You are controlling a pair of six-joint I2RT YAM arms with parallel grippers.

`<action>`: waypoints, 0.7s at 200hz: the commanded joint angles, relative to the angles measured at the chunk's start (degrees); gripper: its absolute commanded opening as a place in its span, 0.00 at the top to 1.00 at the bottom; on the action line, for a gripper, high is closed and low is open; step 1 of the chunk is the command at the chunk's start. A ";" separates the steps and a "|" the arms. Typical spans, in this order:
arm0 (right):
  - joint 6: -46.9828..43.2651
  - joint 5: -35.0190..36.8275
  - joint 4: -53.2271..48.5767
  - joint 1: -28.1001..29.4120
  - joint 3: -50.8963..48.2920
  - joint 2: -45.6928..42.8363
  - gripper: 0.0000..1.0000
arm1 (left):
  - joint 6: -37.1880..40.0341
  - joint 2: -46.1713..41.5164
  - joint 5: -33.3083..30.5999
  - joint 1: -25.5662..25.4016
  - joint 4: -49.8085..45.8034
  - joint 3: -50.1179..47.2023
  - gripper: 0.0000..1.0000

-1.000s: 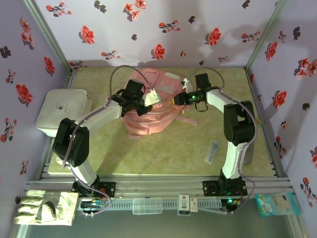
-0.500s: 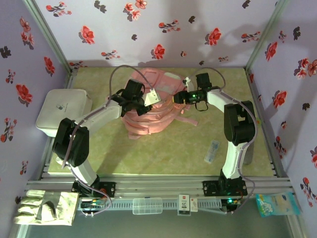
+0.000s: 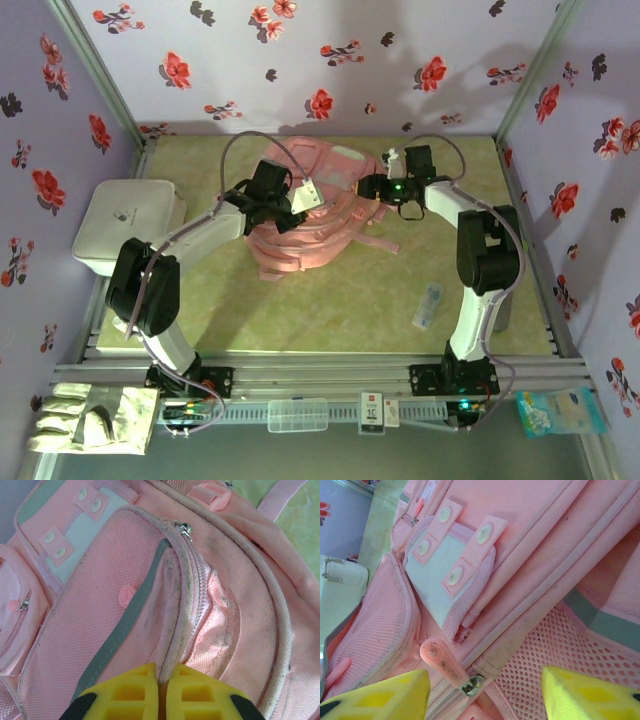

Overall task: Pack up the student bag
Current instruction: Unzip the student bag at the center of the table.

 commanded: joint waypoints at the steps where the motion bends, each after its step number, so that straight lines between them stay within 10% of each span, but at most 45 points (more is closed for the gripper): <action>1: 0.25 3.74 -3.50 1.30 3.62 1.60 0.39 | -2.10 -2.42 0.26 0.89 1.87 0.35 0.96; 82: -3.22 29.00 -9.74 7.90 5.15 -2.63 0.38 | -2.21 -2.57 0.43 0.89 1.52 0.08 0.96; 140: -6.53 28.60 -10.52 9.87 5.97 -3.38 0.46 | -2.37 -2.66 0.71 0.90 1.68 -0.17 0.97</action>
